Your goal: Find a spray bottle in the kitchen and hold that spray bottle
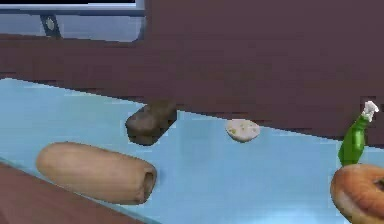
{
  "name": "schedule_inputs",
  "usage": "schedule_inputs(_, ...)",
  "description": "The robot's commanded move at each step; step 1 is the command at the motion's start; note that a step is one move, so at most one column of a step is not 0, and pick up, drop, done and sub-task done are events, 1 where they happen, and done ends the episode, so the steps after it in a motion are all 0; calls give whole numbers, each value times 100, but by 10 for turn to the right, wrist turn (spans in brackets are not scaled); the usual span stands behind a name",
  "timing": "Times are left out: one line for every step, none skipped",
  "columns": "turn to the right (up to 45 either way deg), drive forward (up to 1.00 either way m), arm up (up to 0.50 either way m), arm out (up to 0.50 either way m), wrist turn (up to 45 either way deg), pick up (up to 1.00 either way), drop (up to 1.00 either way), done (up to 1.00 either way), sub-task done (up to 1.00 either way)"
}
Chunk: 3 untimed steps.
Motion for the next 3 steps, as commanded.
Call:
schedule_inputs(-420, 0, 0, 0, 0, 0, 0, 0, 0)
schedule_inputs(0, 0, 50, 0, 0, 0, 0, 0, 0)
schedule_inputs(0, 0, 38, 0, 0, 0, 0, 0, 0)
